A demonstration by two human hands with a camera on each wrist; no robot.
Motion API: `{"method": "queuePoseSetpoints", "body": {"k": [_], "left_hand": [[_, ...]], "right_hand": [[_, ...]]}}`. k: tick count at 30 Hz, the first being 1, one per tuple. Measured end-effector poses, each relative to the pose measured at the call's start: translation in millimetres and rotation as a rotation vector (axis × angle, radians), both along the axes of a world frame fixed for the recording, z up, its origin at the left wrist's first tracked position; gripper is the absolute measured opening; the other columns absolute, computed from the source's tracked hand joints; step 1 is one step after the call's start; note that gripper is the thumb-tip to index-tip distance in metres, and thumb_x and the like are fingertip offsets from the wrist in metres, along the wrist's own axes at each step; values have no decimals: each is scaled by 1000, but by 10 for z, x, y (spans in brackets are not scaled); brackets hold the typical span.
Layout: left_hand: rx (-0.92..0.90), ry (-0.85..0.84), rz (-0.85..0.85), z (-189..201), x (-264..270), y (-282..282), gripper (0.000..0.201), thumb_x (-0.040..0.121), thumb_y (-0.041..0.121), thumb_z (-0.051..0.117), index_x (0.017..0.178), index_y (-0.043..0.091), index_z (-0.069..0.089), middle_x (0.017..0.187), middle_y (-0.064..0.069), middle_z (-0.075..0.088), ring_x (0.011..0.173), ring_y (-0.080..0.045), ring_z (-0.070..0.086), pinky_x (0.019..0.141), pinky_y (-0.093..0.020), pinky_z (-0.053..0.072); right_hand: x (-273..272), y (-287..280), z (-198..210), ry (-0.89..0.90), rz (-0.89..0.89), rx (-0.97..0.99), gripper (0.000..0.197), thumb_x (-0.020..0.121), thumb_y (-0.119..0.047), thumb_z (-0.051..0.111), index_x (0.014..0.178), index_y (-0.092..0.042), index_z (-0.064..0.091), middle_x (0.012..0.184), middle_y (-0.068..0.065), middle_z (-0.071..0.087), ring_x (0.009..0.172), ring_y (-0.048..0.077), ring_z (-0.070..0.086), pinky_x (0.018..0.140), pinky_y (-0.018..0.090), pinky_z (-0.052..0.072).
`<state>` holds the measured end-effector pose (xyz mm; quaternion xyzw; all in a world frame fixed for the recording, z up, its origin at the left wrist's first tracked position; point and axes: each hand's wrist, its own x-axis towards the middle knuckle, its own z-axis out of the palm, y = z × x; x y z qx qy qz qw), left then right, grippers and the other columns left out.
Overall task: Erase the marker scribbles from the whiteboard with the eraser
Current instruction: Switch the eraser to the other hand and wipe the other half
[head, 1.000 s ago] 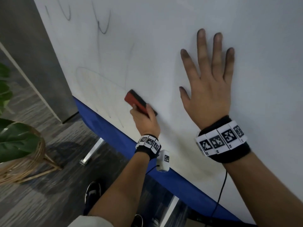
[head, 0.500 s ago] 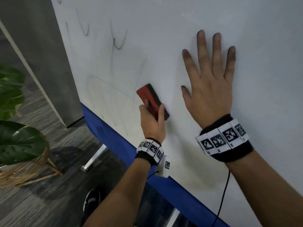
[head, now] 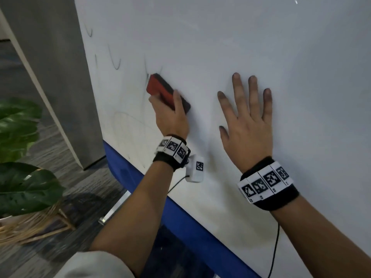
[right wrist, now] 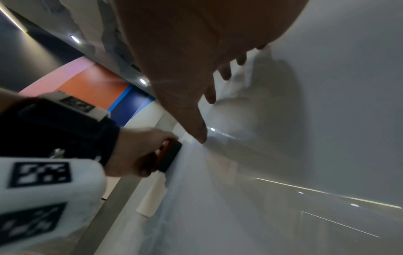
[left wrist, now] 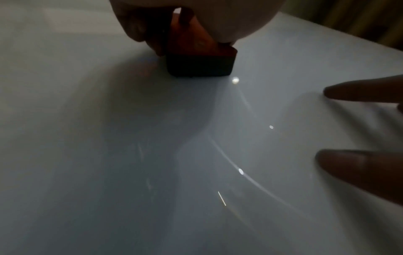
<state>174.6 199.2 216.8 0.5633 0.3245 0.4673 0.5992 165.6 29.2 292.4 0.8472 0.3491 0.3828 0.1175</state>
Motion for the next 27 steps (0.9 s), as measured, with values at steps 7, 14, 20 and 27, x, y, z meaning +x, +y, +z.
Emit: {"method": "queuePoseSetpoints", "body": {"k": [7,14,20,27], "left_hand": [[-234,177,-60,-894,-162,-221,49,102,46,50,136,13,36,130,-8,62,107,-29,65,91,-32,49],[4,169,-113,-456,-224,-186,48,100,46,54,135,17,38,123,-6,65,107,-32,66,96,-33,51],[878,33,-103,426,-139,190,58,96,44,61,139,7,48,108,-7,55,91,-22,58,79,-33,52],[197,134,17,-149,67,917,56,96,52,48,135,13,44,127,-7,58,112,-28,61,97,-48,52]], "right_hand": [[6,3,-50,11,-34,-52,81,97,-36,63,162,-17,17,170,15,-6,157,39,-5,123,55,-12],[-22,48,-74,11,-28,-5,80,94,-32,67,161,-17,24,171,15,-2,157,39,-2,125,55,-8],[-23,139,74,-83,34,115,49,84,-11,71,131,-19,60,158,14,40,143,36,31,111,49,25],[33,300,291,-91,58,169,48,80,-12,71,126,-18,62,147,14,47,137,35,36,116,46,18]]}}
